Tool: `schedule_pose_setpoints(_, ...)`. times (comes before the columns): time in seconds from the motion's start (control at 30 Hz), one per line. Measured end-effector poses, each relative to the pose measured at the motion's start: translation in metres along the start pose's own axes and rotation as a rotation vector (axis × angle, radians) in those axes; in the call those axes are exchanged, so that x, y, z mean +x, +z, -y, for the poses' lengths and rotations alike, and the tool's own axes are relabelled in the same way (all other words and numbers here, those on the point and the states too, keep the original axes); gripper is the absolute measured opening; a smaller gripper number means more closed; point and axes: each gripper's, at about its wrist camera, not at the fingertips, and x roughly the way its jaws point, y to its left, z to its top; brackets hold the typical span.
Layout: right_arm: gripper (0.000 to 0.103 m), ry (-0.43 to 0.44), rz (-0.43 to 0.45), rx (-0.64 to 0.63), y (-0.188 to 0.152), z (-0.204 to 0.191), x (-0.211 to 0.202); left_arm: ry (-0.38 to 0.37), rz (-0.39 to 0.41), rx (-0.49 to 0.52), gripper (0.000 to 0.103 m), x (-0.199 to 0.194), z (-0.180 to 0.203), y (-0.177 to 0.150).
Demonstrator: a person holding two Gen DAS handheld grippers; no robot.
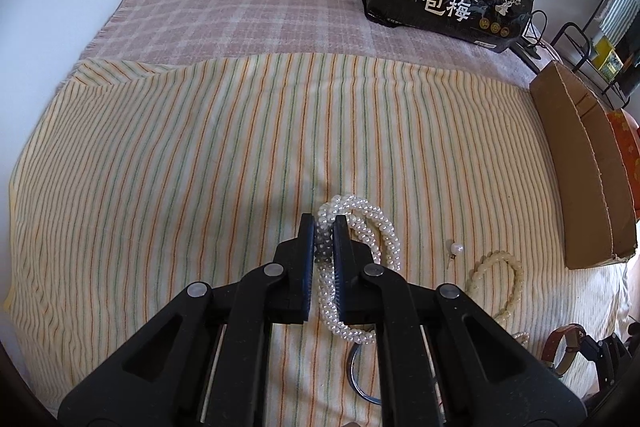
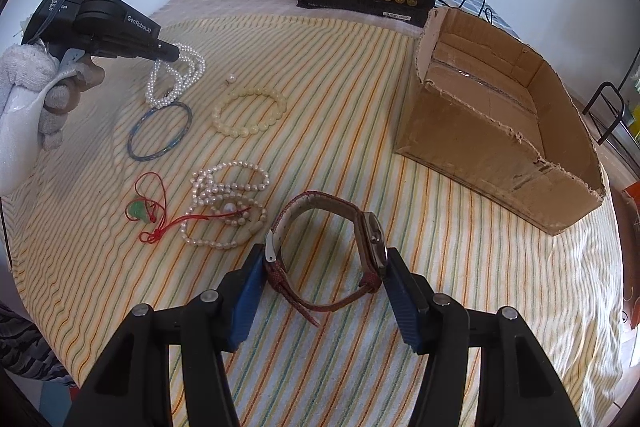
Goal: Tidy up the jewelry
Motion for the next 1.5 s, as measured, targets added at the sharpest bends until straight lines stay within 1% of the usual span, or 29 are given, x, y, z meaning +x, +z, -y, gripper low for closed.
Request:
schedule_pose_setpoints(0.23,0.060,-0.003,0.013,0.007,0.001,0.000,-0.006,0.007,0.021,0.020,0.007,-0.008,0.004,-0.002)
schedule_pose_setpoints(0.6,0.060,-0.011,0.056,0.017,0.008,0.001,-0.028,0.018,0.087,0.061,0.007,-0.033,0.013,-0.005)
schedule_pose_setpoints(0.73,0.060,-0.010,0.072,0.021,0.010,0.001,-0.035,0.000,0.109,0.047,0.007,-0.046,0.010,-0.002)
schedule_pose_setpoints(0.97,0.060,-0.004,0.103,0.032,0.014,0.002,-0.051,-0.030,0.185,0.033,0.007,-0.082,0.008,0.003)
schedule_pose_setpoints(1.13,0.060,-0.005,0.136,0.039,0.021,0.002,-0.064,-0.054,0.236,0.044,0.007,-0.107,0.014,0.005)
schedule_pose_setpoints(1.27,0.060,-0.016,0.154,0.040,0.025,0.003,-0.074,-0.090,0.272,0.050,0.007,-0.127,0.020,0.007)
schedule_pose_setpoints(1.5,0.060,-0.038,0.190,0.061,0.036,0.013,-0.089,-0.133,0.328,0.069,0.006,-0.155,0.033,0.011)
